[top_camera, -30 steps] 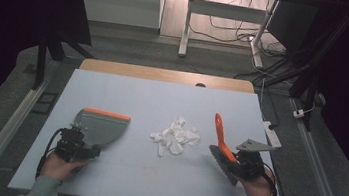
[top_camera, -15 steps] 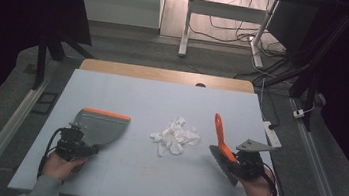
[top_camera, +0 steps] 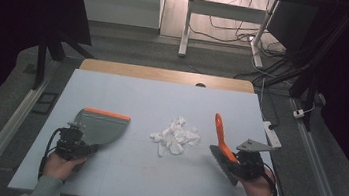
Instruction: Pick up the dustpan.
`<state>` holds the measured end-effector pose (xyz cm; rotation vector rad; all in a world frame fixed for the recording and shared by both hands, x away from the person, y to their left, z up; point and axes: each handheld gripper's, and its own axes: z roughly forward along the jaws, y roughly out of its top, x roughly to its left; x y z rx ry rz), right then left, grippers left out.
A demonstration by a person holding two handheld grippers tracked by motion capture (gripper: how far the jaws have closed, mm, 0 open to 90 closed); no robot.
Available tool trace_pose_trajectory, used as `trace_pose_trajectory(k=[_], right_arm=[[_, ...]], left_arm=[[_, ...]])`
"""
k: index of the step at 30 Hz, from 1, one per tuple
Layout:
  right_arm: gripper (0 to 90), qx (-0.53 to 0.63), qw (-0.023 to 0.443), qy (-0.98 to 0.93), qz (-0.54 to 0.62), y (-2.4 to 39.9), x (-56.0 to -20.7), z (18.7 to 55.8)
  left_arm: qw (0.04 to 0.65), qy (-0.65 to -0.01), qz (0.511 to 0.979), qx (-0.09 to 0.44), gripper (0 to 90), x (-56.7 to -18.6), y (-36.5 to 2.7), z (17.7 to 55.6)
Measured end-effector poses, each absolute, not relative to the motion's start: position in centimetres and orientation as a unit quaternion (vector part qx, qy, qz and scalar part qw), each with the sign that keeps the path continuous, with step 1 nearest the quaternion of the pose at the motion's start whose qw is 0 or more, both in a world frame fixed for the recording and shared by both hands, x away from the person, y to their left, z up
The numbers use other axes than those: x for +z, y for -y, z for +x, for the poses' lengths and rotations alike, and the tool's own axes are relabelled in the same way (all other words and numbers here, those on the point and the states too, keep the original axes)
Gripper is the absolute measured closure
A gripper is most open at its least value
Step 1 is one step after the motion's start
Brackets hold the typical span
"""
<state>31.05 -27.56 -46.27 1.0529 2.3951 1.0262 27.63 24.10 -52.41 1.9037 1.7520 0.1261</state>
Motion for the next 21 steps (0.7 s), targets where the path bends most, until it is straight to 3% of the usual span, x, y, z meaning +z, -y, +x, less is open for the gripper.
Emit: trace_pose_trajectory(k=[21], right_arm=[[70.4,0.362,0.167,-0.839,0.370,27.57,-46.22,31.04]], left_arm=[[0.294,-0.638,0.709,0.054,61.5,-52.28,-24.66,27.60]])
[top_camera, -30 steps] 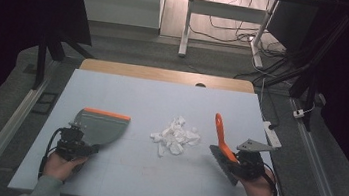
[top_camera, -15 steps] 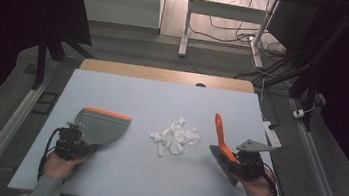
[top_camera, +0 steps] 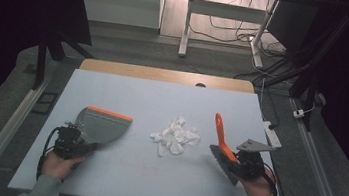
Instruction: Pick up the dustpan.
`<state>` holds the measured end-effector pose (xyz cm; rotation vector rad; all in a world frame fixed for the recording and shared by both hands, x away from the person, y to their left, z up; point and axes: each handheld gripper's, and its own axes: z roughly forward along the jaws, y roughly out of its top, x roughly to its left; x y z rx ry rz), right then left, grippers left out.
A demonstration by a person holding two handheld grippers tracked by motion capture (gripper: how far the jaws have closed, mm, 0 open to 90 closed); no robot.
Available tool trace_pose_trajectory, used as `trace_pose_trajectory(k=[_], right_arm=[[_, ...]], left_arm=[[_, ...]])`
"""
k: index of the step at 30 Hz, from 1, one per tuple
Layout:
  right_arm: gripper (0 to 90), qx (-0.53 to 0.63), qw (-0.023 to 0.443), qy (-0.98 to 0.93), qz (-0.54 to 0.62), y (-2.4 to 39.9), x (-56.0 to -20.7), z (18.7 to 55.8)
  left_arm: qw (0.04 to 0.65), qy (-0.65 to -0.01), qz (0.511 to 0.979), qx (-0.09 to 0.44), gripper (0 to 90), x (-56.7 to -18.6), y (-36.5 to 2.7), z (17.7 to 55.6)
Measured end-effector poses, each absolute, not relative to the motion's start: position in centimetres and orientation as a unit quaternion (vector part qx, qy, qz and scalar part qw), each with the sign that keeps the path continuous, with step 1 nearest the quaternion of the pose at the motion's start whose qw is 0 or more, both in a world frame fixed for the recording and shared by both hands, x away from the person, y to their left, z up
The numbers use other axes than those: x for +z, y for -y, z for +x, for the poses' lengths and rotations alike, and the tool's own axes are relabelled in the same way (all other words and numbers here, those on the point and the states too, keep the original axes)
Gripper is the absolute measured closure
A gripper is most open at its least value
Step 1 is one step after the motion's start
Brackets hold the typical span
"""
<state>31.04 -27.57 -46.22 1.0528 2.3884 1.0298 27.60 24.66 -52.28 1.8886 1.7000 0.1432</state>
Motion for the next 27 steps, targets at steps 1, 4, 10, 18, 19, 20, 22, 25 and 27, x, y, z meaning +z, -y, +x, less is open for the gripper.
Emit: trace_pose_trajectory(k=[1,4,10,18,19,20,22,25,27], right_arm=[[70.5,0.362,0.167,-0.839,0.370,27.6,-46.2,31.0],[70.4,0.363,0.168,-0.838,0.371,27.6,-46.2,31.0],[70.5,0.364,0.170,-0.837,0.370,27.6,-46.1,31.0],[70.5,0.365,0.173,-0.836,0.372,27.7,-46.1,31.1],[70.5,0.366,0.173,-0.835,0.372,27.7,-46.1,31.1],[70.5,0.366,0.174,-0.834,0.373,27.7,-46.1,31.1],[70.5,0.370,0.176,-0.831,0.377,27.6,-46.1,31.1],[70.5,0.378,0.176,-0.827,0.377,27.5,-46.0,31.1],[70.5,0.384,0.175,-0.824,0.378,27.4,-45.9,31.1]], left_arm=[[0.295,-0.637,0.710,0.054,61.5,-52.2,-24.7,27.6],[0.300,-0.635,0.710,0.057,61.6,-52.2,-24.8,27.5],[0.312,-0.628,0.710,0.063,61.6,-51.9,-25.1,27.4],[0.335,-0.615,0.711,0.063,61.6,-51.6,-25.6,27.4],[0.337,-0.612,0.713,0.061,61.6,-51.5,-25.7,27.5],[0.339,-0.610,0.714,0.060,61.6,-51.5,-25.8,27.5],[0.343,-0.606,0.715,0.059,61.6,-51.4,-26.0,27.7],[0.349,-0.600,0.717,0.060,61.6,-51.2,-26.4,27.7],[0.358,-0.597,0.715,0.059,61.6,-51.0,-26.7,27.6]])
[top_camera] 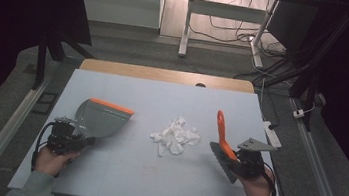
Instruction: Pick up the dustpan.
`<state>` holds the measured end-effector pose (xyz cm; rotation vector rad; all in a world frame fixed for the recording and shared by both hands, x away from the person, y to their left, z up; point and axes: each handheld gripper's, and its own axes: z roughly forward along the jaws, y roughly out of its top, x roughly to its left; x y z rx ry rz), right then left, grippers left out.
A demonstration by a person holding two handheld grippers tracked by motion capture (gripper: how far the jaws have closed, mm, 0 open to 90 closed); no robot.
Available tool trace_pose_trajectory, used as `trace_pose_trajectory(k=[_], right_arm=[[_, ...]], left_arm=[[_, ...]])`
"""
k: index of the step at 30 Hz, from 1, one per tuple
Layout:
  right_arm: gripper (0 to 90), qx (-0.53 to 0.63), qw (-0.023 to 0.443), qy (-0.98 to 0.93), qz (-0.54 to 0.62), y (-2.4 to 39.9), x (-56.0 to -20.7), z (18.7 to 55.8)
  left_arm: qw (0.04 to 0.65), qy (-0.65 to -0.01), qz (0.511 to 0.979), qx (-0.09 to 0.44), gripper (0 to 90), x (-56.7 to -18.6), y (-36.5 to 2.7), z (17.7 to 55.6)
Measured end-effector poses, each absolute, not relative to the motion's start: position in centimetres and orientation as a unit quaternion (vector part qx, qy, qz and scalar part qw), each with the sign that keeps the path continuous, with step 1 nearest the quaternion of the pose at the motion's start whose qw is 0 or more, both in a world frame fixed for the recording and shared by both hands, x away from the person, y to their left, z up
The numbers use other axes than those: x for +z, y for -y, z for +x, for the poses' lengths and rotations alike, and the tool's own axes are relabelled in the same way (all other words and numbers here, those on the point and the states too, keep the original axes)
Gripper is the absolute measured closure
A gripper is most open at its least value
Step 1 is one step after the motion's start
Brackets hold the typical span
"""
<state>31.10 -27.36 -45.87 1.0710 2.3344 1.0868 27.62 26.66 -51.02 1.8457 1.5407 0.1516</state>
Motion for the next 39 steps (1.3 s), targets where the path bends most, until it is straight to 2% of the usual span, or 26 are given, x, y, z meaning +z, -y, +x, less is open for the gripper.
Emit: trace_pose_trajectory(k=[20,39], right_arm=[[70.5,0.404,0.183,-0.809,0.387,27.4,-45.3,30.8],[70.5,0.406,0.191,-0.810,0.378,27.2,-44.8,30.5]], left_arm=[[0.402,-0.524,0.747,0.074,61.6,-49.2,-26.4,26.4],[0.433,-0.453,0.777,0.062,61.6,-47.9,-25.4,25.5]])
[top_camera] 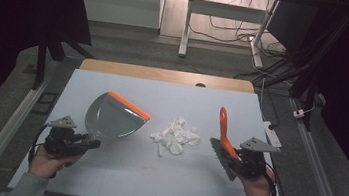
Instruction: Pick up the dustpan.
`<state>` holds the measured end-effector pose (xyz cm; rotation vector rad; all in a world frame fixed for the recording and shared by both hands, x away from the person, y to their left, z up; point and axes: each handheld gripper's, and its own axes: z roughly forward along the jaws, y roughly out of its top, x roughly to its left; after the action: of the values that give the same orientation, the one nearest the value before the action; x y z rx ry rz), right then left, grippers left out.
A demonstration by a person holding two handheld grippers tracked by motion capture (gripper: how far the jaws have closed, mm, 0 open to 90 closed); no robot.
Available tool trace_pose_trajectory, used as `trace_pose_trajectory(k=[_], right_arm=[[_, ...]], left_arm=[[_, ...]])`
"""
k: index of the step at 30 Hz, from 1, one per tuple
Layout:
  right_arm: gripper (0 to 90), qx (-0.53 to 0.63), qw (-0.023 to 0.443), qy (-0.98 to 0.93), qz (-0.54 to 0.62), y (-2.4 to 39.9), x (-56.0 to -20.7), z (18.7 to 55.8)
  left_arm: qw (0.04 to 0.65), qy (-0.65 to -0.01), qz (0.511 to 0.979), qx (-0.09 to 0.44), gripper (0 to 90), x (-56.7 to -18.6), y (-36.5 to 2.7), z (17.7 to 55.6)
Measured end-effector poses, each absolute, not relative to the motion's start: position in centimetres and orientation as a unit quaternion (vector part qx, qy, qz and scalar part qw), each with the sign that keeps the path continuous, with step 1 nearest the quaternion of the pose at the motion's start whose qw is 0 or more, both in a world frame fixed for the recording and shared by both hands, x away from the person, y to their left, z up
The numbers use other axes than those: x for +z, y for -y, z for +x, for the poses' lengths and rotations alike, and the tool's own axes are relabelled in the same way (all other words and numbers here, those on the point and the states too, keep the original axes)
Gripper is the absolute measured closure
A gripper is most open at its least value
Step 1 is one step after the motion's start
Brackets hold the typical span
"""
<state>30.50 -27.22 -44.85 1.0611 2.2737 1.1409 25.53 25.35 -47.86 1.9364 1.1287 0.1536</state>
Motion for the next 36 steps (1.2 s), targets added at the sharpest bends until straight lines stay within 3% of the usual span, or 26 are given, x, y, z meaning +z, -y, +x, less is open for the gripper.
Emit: trace_pose_trajectory(k=[30,36], right_arm=[[70.5,0.403,0.189,-0.814,0.373,26.8,-45.1,30.8],[70.5,0.404,0.188,-0.816,0.368,26.4,-45.1,30.8]], left_arm=[[0.419,-0.373,0.827,0.026,61.6,-48.3,-22.9,24.8],[0.411,-0.333,0.849,0.013,61.6,-48.2,-22.4,24.4]])
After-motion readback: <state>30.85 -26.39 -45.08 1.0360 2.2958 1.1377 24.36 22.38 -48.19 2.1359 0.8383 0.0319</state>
